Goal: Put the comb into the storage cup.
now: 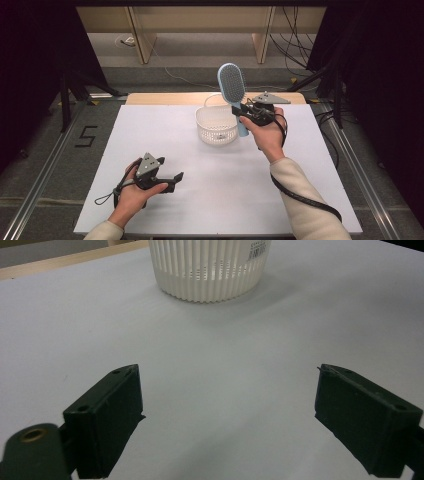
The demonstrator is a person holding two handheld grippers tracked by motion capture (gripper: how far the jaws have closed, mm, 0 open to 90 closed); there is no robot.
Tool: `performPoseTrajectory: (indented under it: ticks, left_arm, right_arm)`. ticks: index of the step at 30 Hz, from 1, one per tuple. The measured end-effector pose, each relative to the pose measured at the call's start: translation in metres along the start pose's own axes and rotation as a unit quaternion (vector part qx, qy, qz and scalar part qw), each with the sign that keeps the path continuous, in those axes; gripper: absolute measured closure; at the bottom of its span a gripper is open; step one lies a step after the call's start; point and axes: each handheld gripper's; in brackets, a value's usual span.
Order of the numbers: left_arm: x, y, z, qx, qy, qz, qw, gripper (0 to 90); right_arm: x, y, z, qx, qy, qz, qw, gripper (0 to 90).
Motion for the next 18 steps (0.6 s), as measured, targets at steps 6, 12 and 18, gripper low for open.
performPoseTrajectory:
  ticks: [6,12,18]
  left_arm:
    - [0.0002,0.0,0.0002,0.0,-0.001,0.0,1.0,11.3]
    - [0.0002,0.0,0.0002,0.0,-0.001,0.0,1.0,11.3]
    - [0.0002,-0.0001,0.0003,-0.001,-0.001,0.0,1.0,11.3]
  right_arm:
    - [0.0021,0.0018,0.0005,0.003,-0.001,0.002,1.0,71.1]
    - [0.0038,0.0044,0.0016,0.005,-0.003,0.004,1.0,71.0]
    - [0.0057,0.0062,0.002,0.008,-0.004,0.004,0.9999,71.0]
Point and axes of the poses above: each handheld gripper's, and its own axes: x roughly forward along the jaws, y roughly out of its top, z roughly to its right, and after that the axes turned 6 degrees about x, right-handed
